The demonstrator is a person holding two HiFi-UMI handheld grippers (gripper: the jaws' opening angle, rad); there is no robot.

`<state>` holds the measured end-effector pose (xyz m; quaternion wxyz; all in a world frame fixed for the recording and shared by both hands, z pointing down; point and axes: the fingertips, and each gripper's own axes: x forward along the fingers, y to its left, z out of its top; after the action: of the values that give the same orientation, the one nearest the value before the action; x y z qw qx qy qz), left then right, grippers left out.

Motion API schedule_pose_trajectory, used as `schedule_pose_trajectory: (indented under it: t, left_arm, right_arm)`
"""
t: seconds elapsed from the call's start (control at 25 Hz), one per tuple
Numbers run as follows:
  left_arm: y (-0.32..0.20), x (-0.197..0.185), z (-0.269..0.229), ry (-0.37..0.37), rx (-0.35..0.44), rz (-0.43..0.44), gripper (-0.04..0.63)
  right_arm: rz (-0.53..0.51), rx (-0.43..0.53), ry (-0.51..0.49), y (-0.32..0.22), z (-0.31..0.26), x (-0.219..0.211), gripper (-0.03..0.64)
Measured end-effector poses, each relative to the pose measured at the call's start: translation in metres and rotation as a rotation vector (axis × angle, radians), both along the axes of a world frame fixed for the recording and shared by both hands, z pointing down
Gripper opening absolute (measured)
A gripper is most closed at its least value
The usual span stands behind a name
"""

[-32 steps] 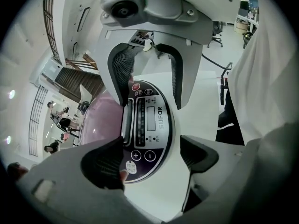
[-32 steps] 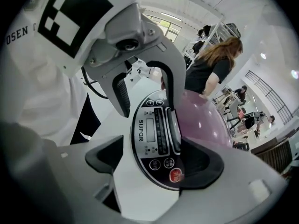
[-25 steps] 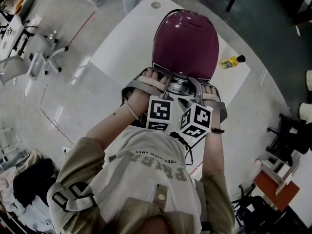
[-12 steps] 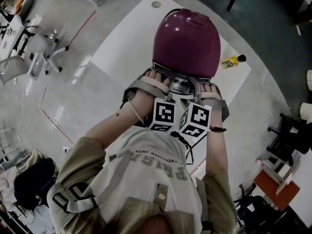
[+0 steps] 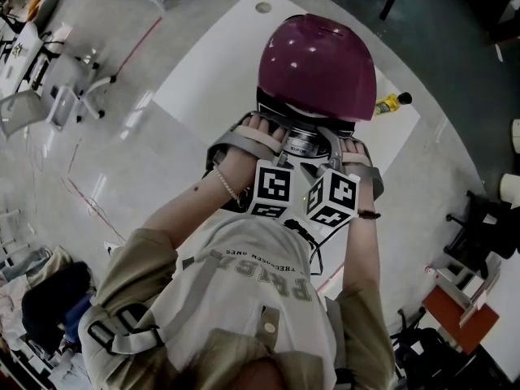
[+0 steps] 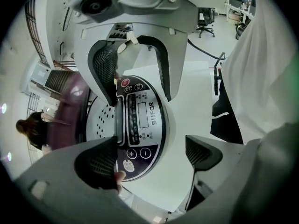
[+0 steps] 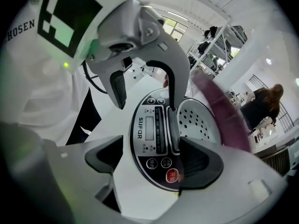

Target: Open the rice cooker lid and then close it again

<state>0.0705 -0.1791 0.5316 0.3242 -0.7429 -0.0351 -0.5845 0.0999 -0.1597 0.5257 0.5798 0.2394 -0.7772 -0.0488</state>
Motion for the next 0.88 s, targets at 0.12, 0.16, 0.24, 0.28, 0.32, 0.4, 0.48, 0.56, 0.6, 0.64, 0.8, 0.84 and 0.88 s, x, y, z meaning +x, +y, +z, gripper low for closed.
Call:
schedule_pose_trajectory:
  t: [0.12,0.16,0.24,0.28,0.32,0.4,0.48,0.56,0.6,0.64,0.8,0.84,0.88]
  left_arm:
    - [-0.0026,-0.0001,-0.001,-0.002,0.004,0.0,0.468]
    - [-0.0034,-0.0001,-0.0014,-0.006,0.009,0.003,0.468]
    - [-0.0044,0.0,-0.0013,-0.009,0.018,0.007,0.468]
    - [-0.0045,-0.0001,-0.0008,-0.009,0.019,0.009,0.468]
    - [-0.0042,-0.0001,-0.0003,-0.009,0.018,0.01,0.468]
    - [-0.0038,0.0001,0.0,-0.007,0.014,0.01,0.468]
    - [-0.0039,0.0004,-0.0005,0.002,0.013,0.007,0.468]
    - [-0.0038,0.0009,-0.0009,0.012,0.01,0.002,0.468]
    - [-0.0038,0.001,-0.0009,0.016,0.008,-0.001,0.468]
    - [-0.0038,0.001,-0.0009,0.018,0.006,-0.003,0.468]
    - [-0.0036,0.0009,-0.0015,0.024,-0.002,-0.008,0.468]
    - [-0.0037,0.0011,-0.0016,0.026,-0.003,-0.01,0.468]
    - [-0.0039,0.0012,-0.0014,0.026,-0.002,-0.011,0.468]
  right_arm:
    - [0.008,0.0,-0.016,-0.002,-0.0012,-0.0008,0.377]
    - [0.01,-0.001,-0.021,-0.0024,-0.0017,-0.0008,0.377]
    - [0.014,-0.002,-0.025,-0.0032,-0.002,-0.0006,0.377]
    - [0.016,-0.002,-0.025,-0.0035,-0.0016,-0.0005,0.377]
    - [0.018,-0.003,-0.024,-0.0035,-0.0012,-0.0005,0.379]
    - [0.019,-0.004,-0.026,-0.0035,-0.0008,-0.0008,0.379]
    - [0.021,-0.004,-0.035,-0.0036,-0.0014,-0.0013,0.379]
    - [0.025,-0.005,-0.046,-0.0037,-0.0021,-0.0016,0.379]
    - [0.026,-0.005,-0.049,-0.0039,-0.0022,-0.0017,0.379]
    - [0.027,-0.005,-0.051,-0.004,-0.0022,-0.0018,0.379]
    - [0.03,-0.003,-0.065,-0.0038,-0.003,-0.0032,0.379]
    - [0.029,-0.003,-0.066,-0.0039,-0.0028,-0.0032,0.379]
    - [0.029,-0.004,-0.066,-0.004,-0.0024,-0.0032,0.379]
